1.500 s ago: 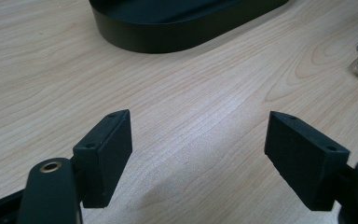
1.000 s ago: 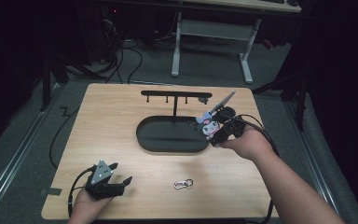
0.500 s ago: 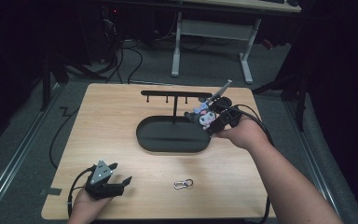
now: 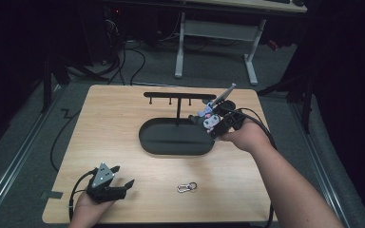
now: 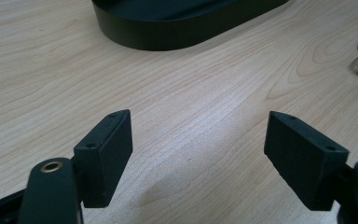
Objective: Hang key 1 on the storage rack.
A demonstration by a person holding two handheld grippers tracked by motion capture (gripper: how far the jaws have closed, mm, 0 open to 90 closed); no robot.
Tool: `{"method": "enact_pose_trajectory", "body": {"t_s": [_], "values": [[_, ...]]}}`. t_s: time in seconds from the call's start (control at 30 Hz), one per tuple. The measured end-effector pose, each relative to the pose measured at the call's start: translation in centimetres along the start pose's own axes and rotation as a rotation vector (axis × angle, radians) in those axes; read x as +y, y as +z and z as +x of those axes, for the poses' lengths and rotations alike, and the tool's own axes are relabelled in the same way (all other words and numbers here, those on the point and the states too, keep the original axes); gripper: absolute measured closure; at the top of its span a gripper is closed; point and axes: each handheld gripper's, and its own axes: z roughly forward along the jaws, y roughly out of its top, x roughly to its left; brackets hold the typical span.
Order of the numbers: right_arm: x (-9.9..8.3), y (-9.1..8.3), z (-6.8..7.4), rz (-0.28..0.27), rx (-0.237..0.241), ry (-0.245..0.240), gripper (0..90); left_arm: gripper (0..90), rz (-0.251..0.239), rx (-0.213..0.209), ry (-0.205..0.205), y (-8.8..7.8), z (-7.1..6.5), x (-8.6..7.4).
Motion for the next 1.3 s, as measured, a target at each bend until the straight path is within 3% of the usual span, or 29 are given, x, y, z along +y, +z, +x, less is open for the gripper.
{"method": "enact_pose_trajectory", "body": {"t_s": [0.6, 1.3], "values": [[-0.2, 2.0, -0.6, -0.001, 0.009, 0.023, 49.9, 24.5, 0.002, 0.0, 0.002, 0.1, -0.1, -0.1], [-0.1, 5.7, -2.2, -0.05, 0.013, 0.107, 46.3, 24.7, 0.011, -0.004, 0.002, 0.2, -0.1, -0.2]]}}
